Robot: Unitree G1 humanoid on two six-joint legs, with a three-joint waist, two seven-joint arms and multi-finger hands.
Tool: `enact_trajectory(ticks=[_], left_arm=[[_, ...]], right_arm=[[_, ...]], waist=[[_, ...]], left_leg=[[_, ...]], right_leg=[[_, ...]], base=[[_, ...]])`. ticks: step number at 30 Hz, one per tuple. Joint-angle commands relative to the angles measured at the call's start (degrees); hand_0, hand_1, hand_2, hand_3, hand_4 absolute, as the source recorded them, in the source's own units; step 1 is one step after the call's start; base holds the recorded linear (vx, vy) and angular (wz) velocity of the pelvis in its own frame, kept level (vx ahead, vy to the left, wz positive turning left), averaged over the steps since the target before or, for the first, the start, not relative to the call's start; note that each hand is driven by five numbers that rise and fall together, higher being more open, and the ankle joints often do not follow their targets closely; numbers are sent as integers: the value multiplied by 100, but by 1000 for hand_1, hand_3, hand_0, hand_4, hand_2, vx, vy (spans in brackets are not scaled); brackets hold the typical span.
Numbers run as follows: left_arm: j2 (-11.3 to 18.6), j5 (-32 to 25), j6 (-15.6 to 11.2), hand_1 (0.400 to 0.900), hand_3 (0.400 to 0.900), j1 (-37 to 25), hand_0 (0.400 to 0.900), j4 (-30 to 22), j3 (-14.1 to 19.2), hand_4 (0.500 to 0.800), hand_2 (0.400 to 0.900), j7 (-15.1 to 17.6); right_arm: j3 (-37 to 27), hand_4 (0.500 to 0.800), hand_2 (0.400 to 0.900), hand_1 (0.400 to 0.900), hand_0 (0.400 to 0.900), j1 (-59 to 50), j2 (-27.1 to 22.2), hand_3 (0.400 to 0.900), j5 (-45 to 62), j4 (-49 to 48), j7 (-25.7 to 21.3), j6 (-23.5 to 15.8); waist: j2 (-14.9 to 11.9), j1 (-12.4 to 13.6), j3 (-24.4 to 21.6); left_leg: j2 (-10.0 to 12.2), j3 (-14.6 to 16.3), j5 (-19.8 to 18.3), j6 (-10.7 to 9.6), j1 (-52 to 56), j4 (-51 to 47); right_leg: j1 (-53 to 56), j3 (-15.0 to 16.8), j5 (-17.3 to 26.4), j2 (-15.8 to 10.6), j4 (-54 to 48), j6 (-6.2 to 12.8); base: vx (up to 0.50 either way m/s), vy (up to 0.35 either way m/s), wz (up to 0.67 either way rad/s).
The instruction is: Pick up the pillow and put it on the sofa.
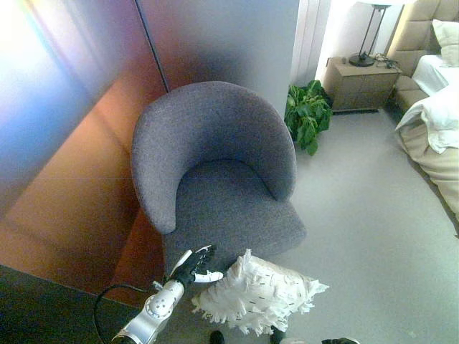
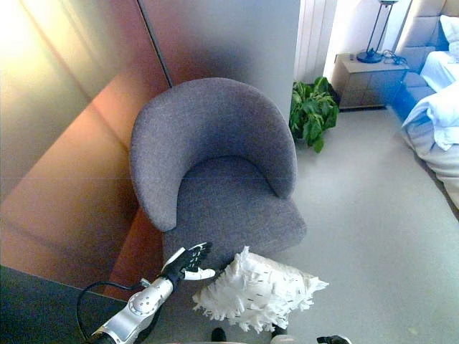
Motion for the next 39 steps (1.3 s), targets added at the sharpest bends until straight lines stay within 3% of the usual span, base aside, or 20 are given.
enact_trajectory(ticks=[1, 8, 17, 24, 39], left_arm=[[271, 343, -311, 900, 900, -808, 900, 87, 63, 800, 900, 304], [5, 462, -311, 900, 900, -1154, 900, 724, -85, 800, 900, 518], [-233, 566, -253, 900, 900, -1528, 900, 1113, -182, 800, 900, 719], [-438, 779, -253, 900, 900, -1848, 900, 1409, -275, 800, 900, 1160], [-636, 419, -213, 900, 900, -2891, 900, 1893, -327, 800, 900, 1472]], right_arm=[[250, 800, 900, 900, 900, -382, 52, 900, -154, 112, 57, -111], [367, 800, 900, 900, 900, -635, -25, 900, -205, 55, 18, -182], [439, 800, 900, 900, 900, -850, -148, 900, -121, -90, -96, -271], [537, 800, 900, 900, 900, -1088, -242, 900, -74, -209, -180, -261], [925, 800, 900, 900, 900, -1919, -275, 900, 148, -474, -454, -208]], waist=[[-292, -64, 144], [-273, -260, 465], [-232, -419, 874], [-191, -514, 1183], [-327, -705, 2016]], left_leg=[[-126, 279, -635, 49, -22, 515], [-139, 415, -670, 60, -193, 678], [-173, 432, -692, 54, -413, 857], [-169, 511, -677, 20, -665, 962], [15, 682, -599, -107, -1503, 1512]], right_leg=[[-40, 369, -756, -421, 607, 637], [-319, 567, -678, -457, 689, 650], [-623, 748, -597, -513, 811, 655], [-953, 817, -546, -535, 885, 641], [-1941, 875, -364, -548, 1299, 567]], base=[[-2, -4, -6], [-30, 6, -10], [-21, -6, -7], [-35, -4, -10], [-57, -26, -12]])
